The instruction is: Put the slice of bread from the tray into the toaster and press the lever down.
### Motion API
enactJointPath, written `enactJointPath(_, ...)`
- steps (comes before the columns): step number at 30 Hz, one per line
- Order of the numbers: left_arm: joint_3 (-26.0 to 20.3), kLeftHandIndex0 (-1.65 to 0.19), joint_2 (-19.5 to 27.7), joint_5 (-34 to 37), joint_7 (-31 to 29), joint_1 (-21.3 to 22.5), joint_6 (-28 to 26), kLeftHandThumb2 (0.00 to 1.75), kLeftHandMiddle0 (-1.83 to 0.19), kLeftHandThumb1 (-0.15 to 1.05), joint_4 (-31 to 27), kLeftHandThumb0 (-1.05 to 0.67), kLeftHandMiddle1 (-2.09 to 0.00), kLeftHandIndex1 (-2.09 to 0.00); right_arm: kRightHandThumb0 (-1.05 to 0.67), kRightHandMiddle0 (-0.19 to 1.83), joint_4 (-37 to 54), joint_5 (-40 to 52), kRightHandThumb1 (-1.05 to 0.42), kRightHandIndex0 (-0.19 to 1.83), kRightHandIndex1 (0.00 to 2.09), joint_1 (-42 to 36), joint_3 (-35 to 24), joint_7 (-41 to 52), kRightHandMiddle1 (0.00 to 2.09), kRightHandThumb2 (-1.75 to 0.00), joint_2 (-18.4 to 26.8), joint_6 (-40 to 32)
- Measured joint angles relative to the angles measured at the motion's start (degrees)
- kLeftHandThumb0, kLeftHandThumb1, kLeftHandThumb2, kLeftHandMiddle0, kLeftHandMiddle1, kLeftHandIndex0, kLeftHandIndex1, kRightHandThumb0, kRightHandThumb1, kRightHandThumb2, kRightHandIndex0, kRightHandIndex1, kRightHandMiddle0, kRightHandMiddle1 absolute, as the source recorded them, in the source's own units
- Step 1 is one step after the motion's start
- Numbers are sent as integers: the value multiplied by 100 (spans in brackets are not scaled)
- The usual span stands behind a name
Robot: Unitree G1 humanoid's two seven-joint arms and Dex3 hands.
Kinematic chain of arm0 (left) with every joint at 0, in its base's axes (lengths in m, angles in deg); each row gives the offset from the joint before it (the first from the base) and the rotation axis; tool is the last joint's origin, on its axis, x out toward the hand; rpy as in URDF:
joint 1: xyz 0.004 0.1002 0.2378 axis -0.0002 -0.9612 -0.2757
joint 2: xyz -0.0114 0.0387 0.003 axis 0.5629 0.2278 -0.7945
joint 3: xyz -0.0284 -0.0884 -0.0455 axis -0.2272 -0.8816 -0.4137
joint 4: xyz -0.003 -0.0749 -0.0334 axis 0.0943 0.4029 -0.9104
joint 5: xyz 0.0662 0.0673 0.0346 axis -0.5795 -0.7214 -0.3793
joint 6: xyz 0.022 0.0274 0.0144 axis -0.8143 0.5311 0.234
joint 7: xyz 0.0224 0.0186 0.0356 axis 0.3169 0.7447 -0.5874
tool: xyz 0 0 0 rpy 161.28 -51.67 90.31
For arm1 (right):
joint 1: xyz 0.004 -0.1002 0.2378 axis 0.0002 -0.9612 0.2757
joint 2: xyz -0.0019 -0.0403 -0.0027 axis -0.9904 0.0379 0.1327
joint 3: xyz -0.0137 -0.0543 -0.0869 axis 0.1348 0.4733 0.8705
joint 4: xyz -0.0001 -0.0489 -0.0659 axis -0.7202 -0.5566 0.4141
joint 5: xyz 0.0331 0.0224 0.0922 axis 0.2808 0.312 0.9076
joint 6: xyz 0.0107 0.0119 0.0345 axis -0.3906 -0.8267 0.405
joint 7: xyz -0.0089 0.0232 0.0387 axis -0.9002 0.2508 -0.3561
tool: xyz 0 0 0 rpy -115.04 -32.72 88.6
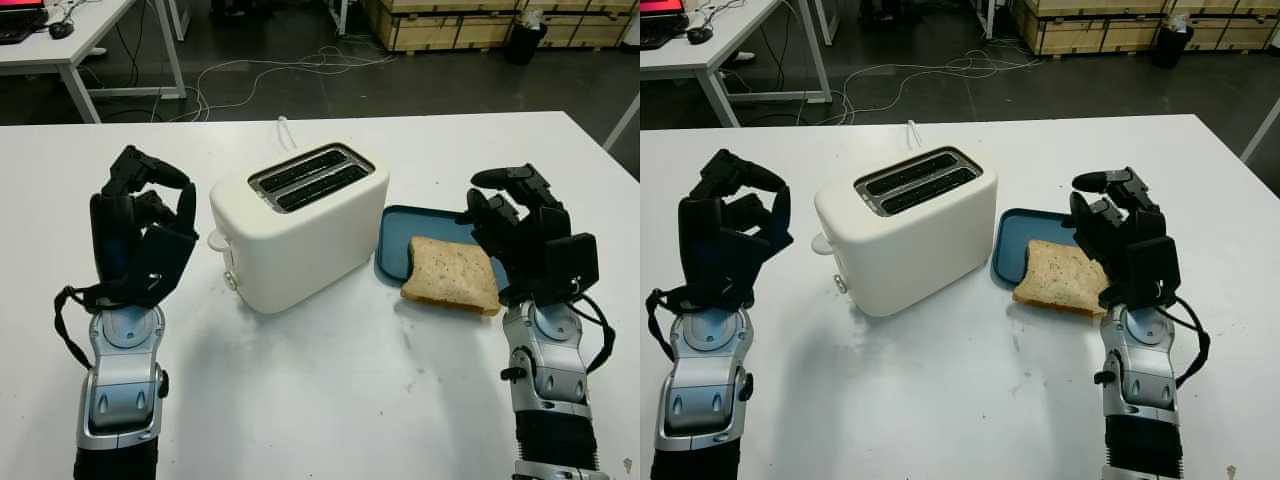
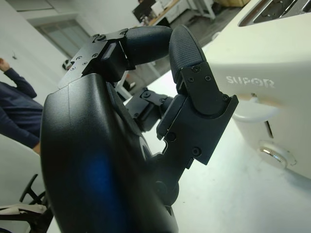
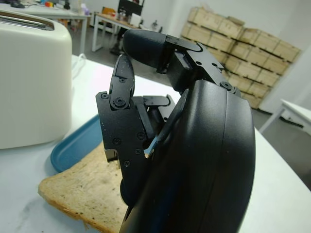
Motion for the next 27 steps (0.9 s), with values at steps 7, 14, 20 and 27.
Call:
enactJointPath(7,25,-57,11,-25,-15,12,14,96,-91,67,3,-11,-175,-175,-24,52,27,12,-92,57,171,0,21,95,125,-38,6,-1)
enactJointPath(14,29,-58,63,27,-41,13,95,98,-93,67,25,-11,-175,-175,-27,61,-31,-559,-92,61,159,-55,282,182,100,-28,230,487)
enactJointPath(20,36,-58,56,30,-4,18,118,100,-92,67,37,-12,-175,-175,-36,91,157,-2430,-84,77,77,-773,492,-282,19,-1,1002,2090)
enactJointPath(27,43,-57,57,50,-3,39,147,105,-94,65,76,-13,-175,-175,-54,99,648,-4329,-75,100,32,-1582,457,-879,2,0,1876,2396)
